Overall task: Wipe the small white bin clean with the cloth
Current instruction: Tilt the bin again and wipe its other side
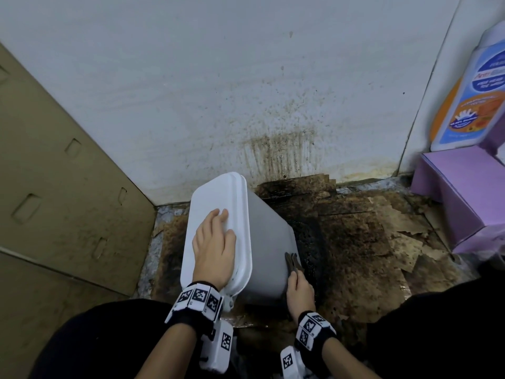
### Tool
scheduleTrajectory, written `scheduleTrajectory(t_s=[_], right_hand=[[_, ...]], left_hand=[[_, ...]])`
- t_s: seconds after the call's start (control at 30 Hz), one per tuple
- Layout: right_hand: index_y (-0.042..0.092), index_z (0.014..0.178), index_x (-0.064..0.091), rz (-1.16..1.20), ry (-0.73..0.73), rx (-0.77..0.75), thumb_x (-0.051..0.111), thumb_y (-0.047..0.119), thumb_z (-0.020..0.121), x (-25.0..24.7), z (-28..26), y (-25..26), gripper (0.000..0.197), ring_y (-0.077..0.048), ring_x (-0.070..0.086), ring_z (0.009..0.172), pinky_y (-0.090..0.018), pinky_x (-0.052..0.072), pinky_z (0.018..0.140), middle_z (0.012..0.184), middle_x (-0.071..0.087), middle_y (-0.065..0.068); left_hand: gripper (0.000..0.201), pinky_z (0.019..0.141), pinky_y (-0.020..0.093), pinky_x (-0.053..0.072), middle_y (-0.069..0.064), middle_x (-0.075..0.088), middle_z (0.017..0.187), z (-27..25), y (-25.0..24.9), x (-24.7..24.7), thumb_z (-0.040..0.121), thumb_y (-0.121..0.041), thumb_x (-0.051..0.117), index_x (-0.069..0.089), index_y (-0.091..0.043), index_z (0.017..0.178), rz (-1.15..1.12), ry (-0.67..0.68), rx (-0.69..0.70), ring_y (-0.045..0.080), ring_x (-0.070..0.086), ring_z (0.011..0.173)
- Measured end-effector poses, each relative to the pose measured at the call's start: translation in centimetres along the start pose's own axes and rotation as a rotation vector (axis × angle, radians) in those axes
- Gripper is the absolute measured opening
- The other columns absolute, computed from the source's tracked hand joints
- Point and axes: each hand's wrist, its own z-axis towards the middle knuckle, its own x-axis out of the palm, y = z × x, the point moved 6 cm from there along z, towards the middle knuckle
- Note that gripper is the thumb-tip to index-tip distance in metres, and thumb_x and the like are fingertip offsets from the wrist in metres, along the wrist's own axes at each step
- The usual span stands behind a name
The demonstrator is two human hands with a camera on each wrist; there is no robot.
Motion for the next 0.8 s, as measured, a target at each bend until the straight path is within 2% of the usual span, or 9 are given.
scheduleTrajectory(t_s=[0.1, 0.3, 0.37, 0.43, 0.53, 0.6, 0.67, 0.73, 0.8], right_hand=[[0.004, 0.117, 0.062, 0.004, -0.032, -0.019, 0.036, 0.022, 0.106, -0.6, -0.6, 0.9, 0.033, -0.037, 0.06, 0.105, -0.033, 0.041, 0.088, 0.106, 0.066, -0.024], [0.009, 0.102, 0.064, 0.009, -0.065, -0.094, 0.035, 0.027, 0.105, -1.1, -3.2, 5.5, 0.034, -0.032, 0.061, 0.084, -0.039, 0.05, 0.082, 0.085, 0.064, -0.015], [0.01, 0.103, 0.064, 0.039, -0.03, -0.136, 0.035, 0.028, 0.106, -1.4, -4.1, 7.6, 0.034, -0.029, 0.059, 0.087, -0.034, 0.045, 0.077, 0.088, 0.063, -0.013], [0.012, 0.099, 0.063, 0.063, 0.008, -0.209, 0.034, 0.028, 0.107, -2.0, -5.2, 10.0, 0.033, -0.024, 0.059, 0.086, -0.028, 0.039, 0.071, 0.086, 0.062, -0.009], [0.019, 0.077, 0.054, 0.189, 0.058, -0.288, 0.036, 0.025, 0.107, -3.2, -6.2, 12.9, 0.035, -0.01, 0.054, 0.07, -0.014, 0.039, 0.06, 0.07, 0.055, 0.004], [0.02, 0.069, 0.048, 0.314, 0.088, -0.266, 0.038, 0.025, 0.107, -3.9, -6.2, 13.7, 0.039, -0.01, 0.05, 0.066, -0.016, 0.038, 0.061, 0.063, 0.049, 0.009], [0.02, 0.076, 0.06, 0.462, 0.14, -0.22, 0.039, 0.029, 0.107, -4.3, -5.5, 13.8, 0.038, -0.01, 0.06, 0.078, -0.021, 0.046, 0.076, 0.073, 0.062, 0.01], [0.022, 0.099, 0.07, 0.576, 0.188, -0.193, 0.039, 0.031, 0.107, -4.8, -5.1, 14.2, 0.033, -0.008, 0.066, 0.1, -0.026, 0.049, 0.091, 0.1, 0.072, 0.006], [0.027, 0.114, 0.068, 0.626, 0.231, -0.187, 0.039, 0.031, 0.107, -5.2, -5.0, 14.9, 0.03, -0.003, 0.065, 0.106, -0.022, 0.048, 0.093, 0.112, 0.071, 0.009]], left_hand=[[0.045, 0.12, 0.04, 0.015, -0.008, 0.025, 0.157, 0.0, -0.2, 0.2, 0.104, -0.026, 0.032, 0.034, -0.026, 0.15, 0.003, 0.005, 0.004, 0.013, 0.019, 0.144], [0.048, 0.12, 0.042, 0.016, -0.006, 0.026, 0.157, 0.2, -0.5, 0.4, 0.102, -0.031, 0.028, 0.034, -0.025, 0.15, 0.014, 0.006, 0.006, 0.015, 0.019, 0.144], [0.052, 0.12, 0.043, 0.017, -0.005, 0.026, 0.157, 0.2, -0.8, 0.5, 0.099, -0.035, 0.025, 0.034, -0.025, 0.15, 0.02, 0.006, 0.011, 0.016, 0.02, 0.144], [0.048, 0.12, 0.043, 0.016, -0.005, 0.026, 0.158, 0.2, -0.9, 0.5, 0.102, -0.031, 0.028, 0.034, -0.025, 0.15, 0.025, 0.008, 0.01, 0.016, 0.019, 0.144], [0.046, 0.121, 0.043, 0.015, -0.005, 0.024, 0.159, 0.2, -1.1, 0.5, 0.104, -0.027, 0.031, 0.033, -0.025, 0.15, 0.033, 0.02, 0.005, 0.016, 0.018, 0.145], [0.046, 0.121, 0.042, 0.014, -0.005, 0.023, 0.16, 0.1, -1.3, 0.6, 0.105, -0.028, 0.03, 0.032, -0.026, 0.15, 0.034, 0.027, 0.008, 0.016, 0.017, 0.145], [0.046, 0.121, 0.042, 0.014, -0.006, 0.021, 0.16, 0.1, -1.5, 0.7, 0.105, -0.029, 0.03, 0.032, -0.027, 0.151, 0.027, 0.033, 0.008, 0.015, 0.016, 0.145], [0.047, 0.121, 0.042, 0.014, -0.007, 0.021, 0.16, 0.0, -1.8, 1.0, 0.105, -0.031, 0.029, 0.031, -0.028, 0.151, 0.029, 0.038, 0.014, 0.016, 0.016, 0.145], [0.047, 0.121, 0.042, 0.014, -0.007, 0.021, 0.161, 0.0, -2.3, 1.3, 0.105, -0.032, 0.029, 0.031, -0.028, 0.152, 0.031, 0.036, 0.015, 0.016, 0.017, 0.145]])
